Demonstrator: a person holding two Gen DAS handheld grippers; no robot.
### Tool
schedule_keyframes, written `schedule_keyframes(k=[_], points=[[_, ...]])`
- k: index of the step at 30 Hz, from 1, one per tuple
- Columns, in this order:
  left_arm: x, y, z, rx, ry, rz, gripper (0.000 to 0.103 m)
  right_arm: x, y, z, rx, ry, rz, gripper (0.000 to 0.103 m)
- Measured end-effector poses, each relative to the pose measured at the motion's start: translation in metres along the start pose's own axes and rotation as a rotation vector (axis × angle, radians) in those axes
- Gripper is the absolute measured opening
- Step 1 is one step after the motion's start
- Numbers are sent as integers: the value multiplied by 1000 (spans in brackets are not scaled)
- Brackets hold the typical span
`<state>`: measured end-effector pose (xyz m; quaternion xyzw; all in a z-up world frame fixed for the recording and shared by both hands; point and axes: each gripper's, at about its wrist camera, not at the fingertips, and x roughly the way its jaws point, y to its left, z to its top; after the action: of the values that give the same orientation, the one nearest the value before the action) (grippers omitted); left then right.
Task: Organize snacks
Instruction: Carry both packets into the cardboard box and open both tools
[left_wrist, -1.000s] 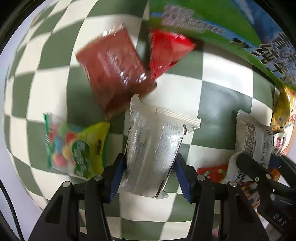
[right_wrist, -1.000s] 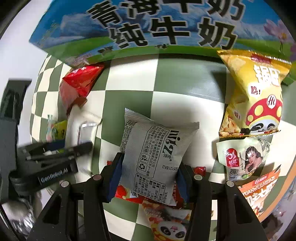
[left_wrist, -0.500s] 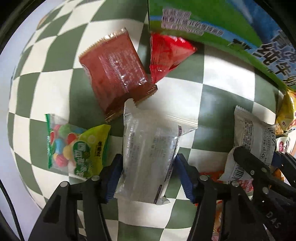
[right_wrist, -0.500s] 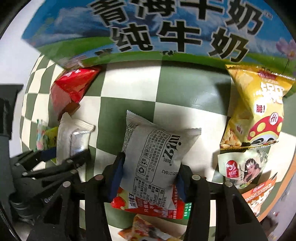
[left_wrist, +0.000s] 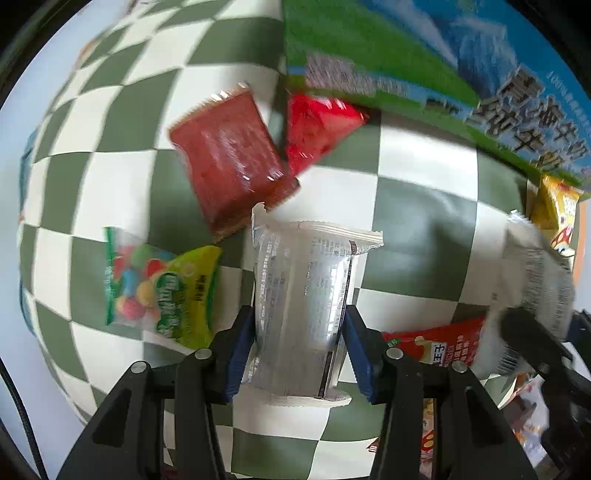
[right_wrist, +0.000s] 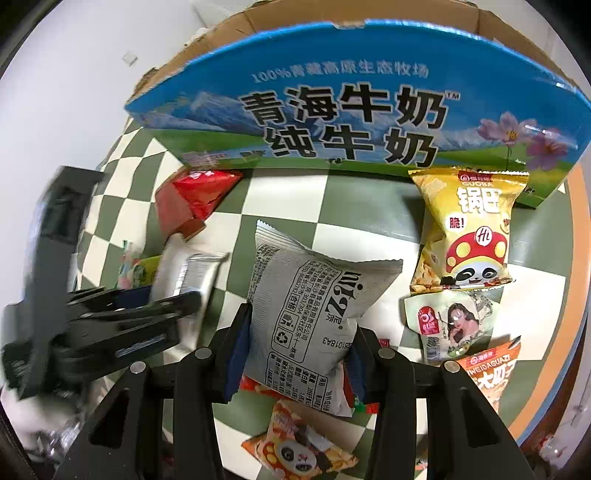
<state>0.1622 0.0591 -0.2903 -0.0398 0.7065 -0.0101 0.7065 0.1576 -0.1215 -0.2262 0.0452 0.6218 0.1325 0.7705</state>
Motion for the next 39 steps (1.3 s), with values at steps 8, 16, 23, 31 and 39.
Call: schedule_keyframes(k=[8, 16, 23, 31, 39], points=[[37, -7, 15, 18, 51, 22, 56, 20, 4, 0, 23, 42, 2, 48], [-49, -19, -10, 50, -112, -53, 55, -8, 2, -5, 48, -26, 54, 48], [-145, -47, 11, 75, -263, -181, 56, -97, -7, 15, 58, -203, 120, 48], [-184, -81, 114, 116, -324, -140, 56, -131, -58, 110, 73, -304, 12, 48], [-125, -81, 241, 110, -187, 5, 57, -85, -106, 217, 54, -219, -121, 48]])
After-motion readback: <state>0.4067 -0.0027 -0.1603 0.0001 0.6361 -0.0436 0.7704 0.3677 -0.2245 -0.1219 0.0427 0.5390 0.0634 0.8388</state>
